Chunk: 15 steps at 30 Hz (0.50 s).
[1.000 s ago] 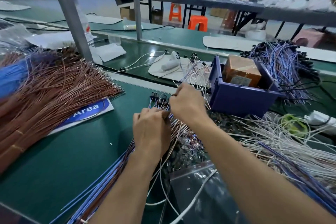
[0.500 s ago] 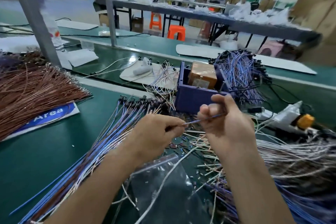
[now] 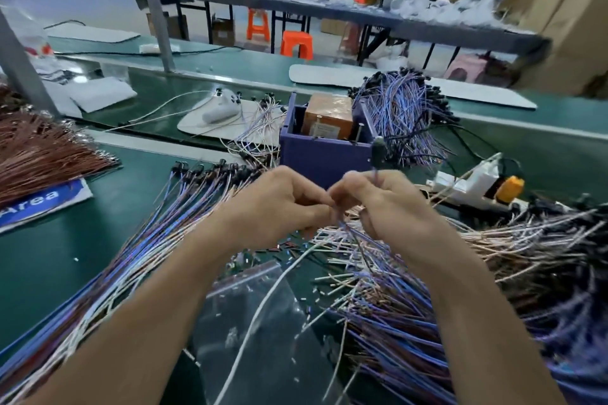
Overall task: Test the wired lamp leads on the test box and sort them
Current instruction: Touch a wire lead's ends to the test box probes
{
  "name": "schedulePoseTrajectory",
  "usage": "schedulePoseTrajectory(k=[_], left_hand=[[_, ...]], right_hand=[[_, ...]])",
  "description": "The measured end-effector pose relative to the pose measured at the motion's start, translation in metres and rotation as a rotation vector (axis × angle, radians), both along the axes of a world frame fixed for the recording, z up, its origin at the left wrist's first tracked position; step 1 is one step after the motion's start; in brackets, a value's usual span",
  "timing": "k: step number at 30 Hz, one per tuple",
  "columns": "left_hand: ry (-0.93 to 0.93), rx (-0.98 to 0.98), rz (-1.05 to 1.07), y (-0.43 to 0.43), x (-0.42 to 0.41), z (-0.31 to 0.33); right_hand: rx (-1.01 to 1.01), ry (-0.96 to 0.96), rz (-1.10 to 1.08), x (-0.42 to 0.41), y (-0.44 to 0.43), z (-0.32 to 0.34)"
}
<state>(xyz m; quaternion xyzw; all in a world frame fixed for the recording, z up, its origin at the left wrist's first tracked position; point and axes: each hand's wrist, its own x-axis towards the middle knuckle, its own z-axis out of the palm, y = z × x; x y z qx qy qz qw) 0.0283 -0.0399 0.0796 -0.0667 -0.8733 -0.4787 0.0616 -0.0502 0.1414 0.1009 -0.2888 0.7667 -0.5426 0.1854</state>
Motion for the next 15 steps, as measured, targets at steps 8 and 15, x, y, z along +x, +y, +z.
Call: schedulePoseTrajectory(k=[8,15], left_hand=[[0.120,0.318,0.225,0.003,-0.025,-0.033],[0.046,0.528,0.361,-0.012,-0.030,-0.048]], right_hand=[[-0.147,-0.262,-0.031,-0.014,-0.001,-0.048],[-0.289,-0.387,-0.093,-0.018,0.004,-0.060]])
